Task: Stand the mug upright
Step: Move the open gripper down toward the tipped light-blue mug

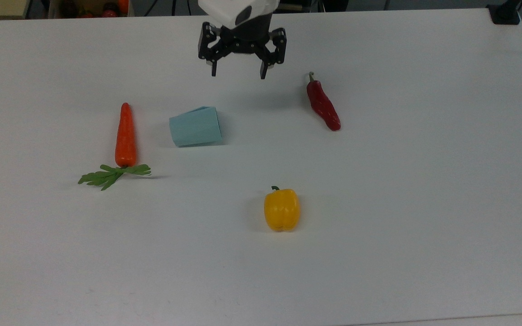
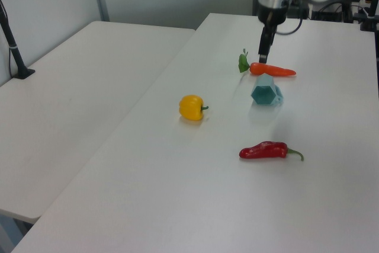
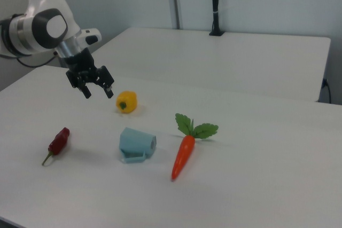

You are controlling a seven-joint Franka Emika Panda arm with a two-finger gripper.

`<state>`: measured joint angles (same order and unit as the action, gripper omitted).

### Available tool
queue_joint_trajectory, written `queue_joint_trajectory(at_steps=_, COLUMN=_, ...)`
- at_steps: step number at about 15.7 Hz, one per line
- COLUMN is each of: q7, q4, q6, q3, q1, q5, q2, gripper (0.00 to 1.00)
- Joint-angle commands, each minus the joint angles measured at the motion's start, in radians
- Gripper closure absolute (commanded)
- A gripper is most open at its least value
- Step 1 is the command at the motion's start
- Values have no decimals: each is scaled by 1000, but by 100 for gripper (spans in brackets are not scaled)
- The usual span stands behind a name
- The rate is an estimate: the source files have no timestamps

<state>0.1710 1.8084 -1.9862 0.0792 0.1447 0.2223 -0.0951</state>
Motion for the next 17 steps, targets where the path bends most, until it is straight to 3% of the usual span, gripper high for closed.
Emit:
queue_joint_trajectory(at_steps=1, q7=90, q4=6, q6=-32, q3=-4, q1=38, q5=107, q2=-66, gripper=0)
queue_joint_trajectory(at_steps=10, q7=275, q4=8, q6=-33, q3=1, q1=44, q5=402, q2=-228, gripper=0)
queue_joint_trajectory(at_steps=17, q7=291, q4=75, q6=-29, q3=1, q1=36, q5=574, q2=-241, gripper=0)
